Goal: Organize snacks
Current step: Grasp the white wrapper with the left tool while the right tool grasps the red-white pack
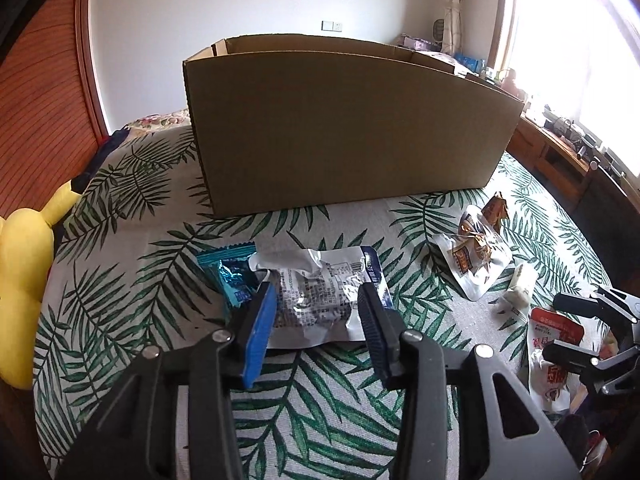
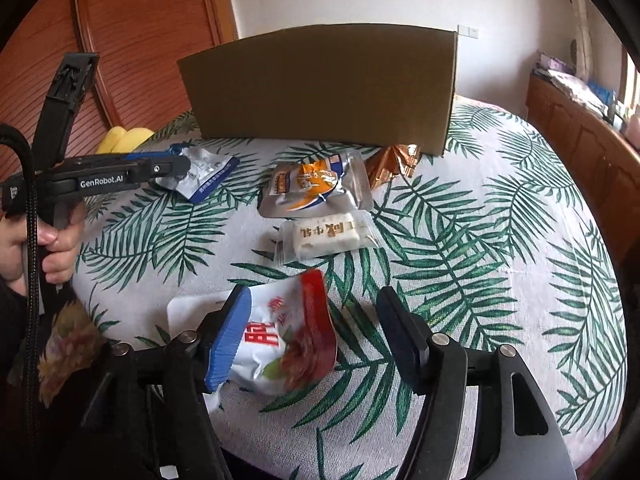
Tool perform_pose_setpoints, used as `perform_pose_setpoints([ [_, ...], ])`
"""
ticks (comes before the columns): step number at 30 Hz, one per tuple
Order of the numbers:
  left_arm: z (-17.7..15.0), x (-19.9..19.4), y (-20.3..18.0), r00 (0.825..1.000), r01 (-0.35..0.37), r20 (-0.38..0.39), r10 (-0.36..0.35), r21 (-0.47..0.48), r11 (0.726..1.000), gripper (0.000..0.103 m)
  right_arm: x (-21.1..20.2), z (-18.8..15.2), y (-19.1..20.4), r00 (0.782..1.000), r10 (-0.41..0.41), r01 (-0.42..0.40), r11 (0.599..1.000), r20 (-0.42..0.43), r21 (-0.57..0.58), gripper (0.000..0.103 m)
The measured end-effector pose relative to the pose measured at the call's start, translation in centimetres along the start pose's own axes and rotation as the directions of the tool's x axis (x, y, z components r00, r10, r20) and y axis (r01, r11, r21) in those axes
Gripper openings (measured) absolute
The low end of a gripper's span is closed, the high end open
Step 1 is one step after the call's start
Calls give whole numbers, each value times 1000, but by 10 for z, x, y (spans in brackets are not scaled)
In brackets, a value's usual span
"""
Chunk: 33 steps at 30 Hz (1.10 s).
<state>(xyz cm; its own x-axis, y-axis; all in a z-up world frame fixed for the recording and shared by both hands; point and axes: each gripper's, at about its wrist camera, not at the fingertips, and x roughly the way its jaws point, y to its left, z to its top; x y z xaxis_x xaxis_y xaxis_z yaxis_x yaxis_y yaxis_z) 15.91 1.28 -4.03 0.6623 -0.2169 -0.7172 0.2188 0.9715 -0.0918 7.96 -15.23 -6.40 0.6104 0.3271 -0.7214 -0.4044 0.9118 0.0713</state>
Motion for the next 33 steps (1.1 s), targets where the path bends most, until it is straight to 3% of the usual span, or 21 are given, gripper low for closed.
perform_pose_setpoints([
  [9, -4, -3, -4, 1000, -3, 11, 3, -8, 1000, 42, -15, -12, -2, 999, 26, -28, 995, 23, 92, 69],
  [17, -5, -3, -5, 1000, -9, 14, 10, -16, 1000, 43, -7, -18, 19, 998, -43, 41, 999, 52, 28, 71],
  [20, -5, -1, -7, 1000, -16, 16, 16, -19, 1000, 44, -4, -19, 23, 994, -86, 86, 996, 61, -6, 61],
  [23, -3, 2, -9, 1000, -26, 15, 27, -18, 999, 46, -4, -19, 22, 991, -109, 110, 994, 72, -13, 44],
  [30, 6, -5, -5, 998, -14, 54, 16, -42, 999, 48, -5, -20, 18, 992, -95, 97, 995, 87, -21, 41],
  [33, 11, 3, -3, 999, -10, 33, 11, -38, 999, 51, -4, -18, 15, 992, -89, 91, 996, 88, -21, 41],
])
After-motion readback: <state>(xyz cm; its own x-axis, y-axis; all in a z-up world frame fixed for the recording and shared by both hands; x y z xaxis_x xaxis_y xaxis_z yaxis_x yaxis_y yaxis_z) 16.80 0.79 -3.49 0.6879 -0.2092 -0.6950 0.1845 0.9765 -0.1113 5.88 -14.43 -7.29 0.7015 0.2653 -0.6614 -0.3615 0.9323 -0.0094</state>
